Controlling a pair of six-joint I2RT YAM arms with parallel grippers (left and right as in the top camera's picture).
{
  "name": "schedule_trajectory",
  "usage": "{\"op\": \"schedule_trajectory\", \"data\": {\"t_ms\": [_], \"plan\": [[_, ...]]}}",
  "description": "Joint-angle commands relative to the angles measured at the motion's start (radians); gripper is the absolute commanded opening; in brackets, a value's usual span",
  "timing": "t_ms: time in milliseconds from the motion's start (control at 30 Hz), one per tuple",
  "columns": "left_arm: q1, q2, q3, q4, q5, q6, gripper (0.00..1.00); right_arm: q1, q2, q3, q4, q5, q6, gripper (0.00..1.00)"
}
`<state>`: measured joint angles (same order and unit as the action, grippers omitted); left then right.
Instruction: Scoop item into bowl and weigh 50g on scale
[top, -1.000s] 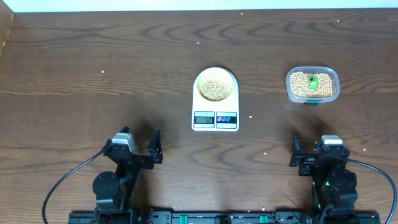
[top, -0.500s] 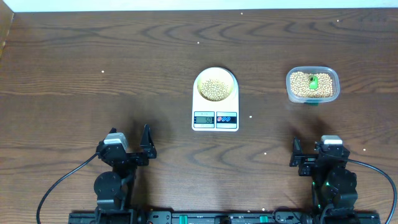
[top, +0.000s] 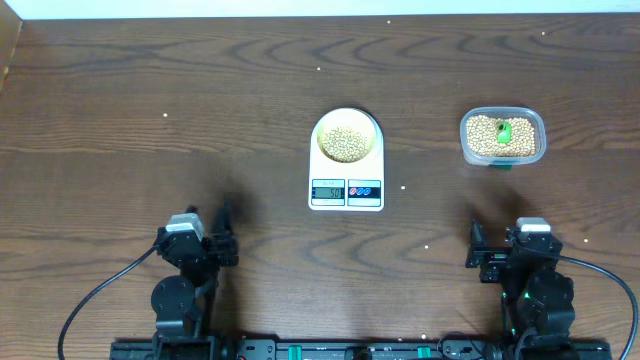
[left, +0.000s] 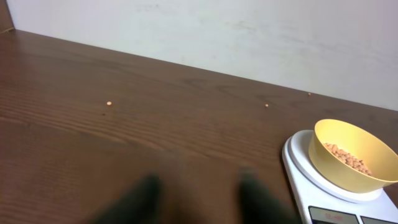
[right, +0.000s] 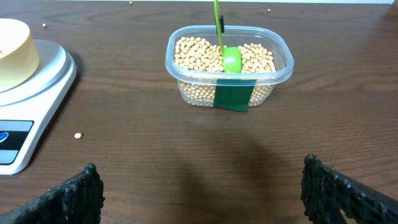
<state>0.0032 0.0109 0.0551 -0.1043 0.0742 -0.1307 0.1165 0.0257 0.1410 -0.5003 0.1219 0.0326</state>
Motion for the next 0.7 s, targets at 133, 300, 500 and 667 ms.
{"op": "schedule_trajectory", "data": {"t_ms": [133,300,500,667], "plan": [[-0.005,-0.007,-0.029,-0.006,-0.008,0.006,0.98,0.002,-0.002,-0.003,0.0,-0.005,-0.011,0.99],[-0.005,-0.007,-0.029,-0.006,-0.008,0.006,0.98,0.002,-0.002,-0.003,0.0,-0.005,-0.011,0.99],[-0.005,-0.007,-0.029,-0.006,-0.008,0.006,0.98,0.002,-0.002,-0.003,0.0,-0.005,-0.011,0.99],[-0.005,-0.007,-0.029,-0.006,-0.008,0.006,0.98,0.002,-0.002,-0.003,0.0,-0.005,-0.011,0.99]]}}
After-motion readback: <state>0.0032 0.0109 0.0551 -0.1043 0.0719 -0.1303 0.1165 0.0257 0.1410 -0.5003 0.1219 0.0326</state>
